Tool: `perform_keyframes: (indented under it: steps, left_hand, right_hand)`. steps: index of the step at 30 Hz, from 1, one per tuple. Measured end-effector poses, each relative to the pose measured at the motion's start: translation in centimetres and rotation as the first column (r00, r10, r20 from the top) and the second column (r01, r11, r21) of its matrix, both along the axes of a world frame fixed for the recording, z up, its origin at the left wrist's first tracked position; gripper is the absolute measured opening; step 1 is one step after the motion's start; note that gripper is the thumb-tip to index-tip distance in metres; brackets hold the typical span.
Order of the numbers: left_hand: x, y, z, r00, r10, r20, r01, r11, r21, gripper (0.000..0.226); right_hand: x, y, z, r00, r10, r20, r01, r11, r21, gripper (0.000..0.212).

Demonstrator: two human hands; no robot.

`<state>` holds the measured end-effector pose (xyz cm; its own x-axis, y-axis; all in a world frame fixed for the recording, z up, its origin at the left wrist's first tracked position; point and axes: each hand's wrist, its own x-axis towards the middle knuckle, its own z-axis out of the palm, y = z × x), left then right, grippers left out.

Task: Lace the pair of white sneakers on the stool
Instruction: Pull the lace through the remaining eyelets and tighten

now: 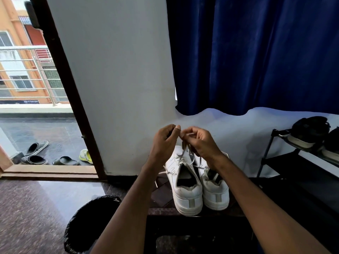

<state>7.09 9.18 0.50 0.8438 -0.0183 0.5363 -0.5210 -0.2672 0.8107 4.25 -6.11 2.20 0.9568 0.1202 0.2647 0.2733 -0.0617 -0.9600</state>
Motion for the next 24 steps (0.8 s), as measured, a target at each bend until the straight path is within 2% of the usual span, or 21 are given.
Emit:
perform_keyframes:
  steps: [3, 4, 6, 8, 10, 12, 13, 14, 15, 17, 19, 21, 22, 24]
  left_hand:
    - [0.3, 0.6, -0.1, 0.998, 0.034, -0.057, -0.032, 0.999, 0.039, 0.039]
    - [0.4, 0.9, 0.0, 0.995, 0.034, -0.091, -0.035, 0.999, -0.017, 0.039]
    - [0.2, 1.6, 0.6, 0.982, 0.01, -0.19, -0.055, 0.971, -0.231, 0.034]
    - [0.1, 2.3, 0.9, 0.973, 0.012, -0.231, -0.094, 0.933, -0.348, 0.032]
    - [0.8, 2.7, 0.3, 0.984, 0.077, -0.16, -0.11, 0.972, -0.207, 0.032]
    - [1.0, 2.3, -0.3, 0.993, 0.085, -0.08, -0.081, 0.995, 0.051, 0.032]
    - [0.9, 1.9, -0.6, 0.995, 0.066, -0.075, -0.056, 0.99, 0.132, 0.032]
    - [0.8, 1.6, -0.7, 0.995, 0.05, -0.084, -0.036, 0.985, 0.167, 0.033]
    - [0.8, 1.5, -0.7, 0.994, 0.046, -0.097, -0.029, 0.984, 0.175, 0.034]
    - [0.8, 1.6, -0.6, 0.99, 0.059, -0.127, -0.042, 0.991, 0.127, 0.038]
    - [1.0, 2.1, -0.5, 0.98, 0.096, -0.176, -0.092, 0.995, 0.032, 0.041]
    - [1.3, 2.7, -0.4, 0.963, 0.153, -0.22, -0.163, 0.986, -0.025, 0.04]
    - [1.3, 2.9, -0.4, 0.956, 0.194, -0.22, -0.198, 0.98, 0.002, 0.04]
    - [1.1, 3.0, -0.6, 0.95, 0.267, -0.163, -0.244, 0.958, 0.151, 0.037]
  right_hand:
    - [0.5, 0.2, -0.7, 0.996, -0.089, -0.002, 0.089, 0.996, -0.007, 0.024]
    - [0.8, 0.2, -0.9, 0.986, -0.161, -0.036, 0.161, 0.987, 0.02, 0.025]
    - [1.6, -0.3, -1.3, 0.937, -0.332, -0.111, 0.335, 0.942, 0.009, 0.028]
    - [2.2, -1.1, -1.9, 0.882, -0.464, -0.079, 0.452, 0.882, -0.133, 0.025]
    - [2.1, -1.2, -2.0, 0.892, -0.451, 0.031, 0.445, 0.862, -0.244, 0.009]
    - [1.8, -0.8, -1.7, 0.954, -0.283, 0.103, 0.301, 0.918, -0.259, 0.022]
    - [1.6, -0.5, -1.5, 0.975, -0.188, 0.117, 0.211, 0.948, -0.237, 0.026]
    - [1.5, -0.1, -1.3, 0.984, -0.119, 0.135, 0.147, 0.964, -0.222, 0.021]
    - [1.3, 0.1, -1.3, 0.982, -0.091, 0.164, 0.127, 0.967, -0.221, 0.014]
    - [1.6, 0.1, -1.7, 0.956, -0.187, 0.225, 0.245, 0.933, -0.262, 0.016]
    - [2.3, -0.6, -2.2, 0.903, -0.368, 0.22, 0.424, 0.845, -0.326, 0.021]
    - [2.7, -1.6, -2.5, 0.858, -0.48, 0.182, 0.51, 0.757, -0.408, 0.022]
    - [2.9, -1.9, -2.8, 0.858, -0.484, 0.171, 0.505, 0.734, -0.455, 0.02]
    - [2.7, -1.9, -2.8, 0.901, -0.379, 0.211, 0.432, 0.743, -0.51, 0.013]
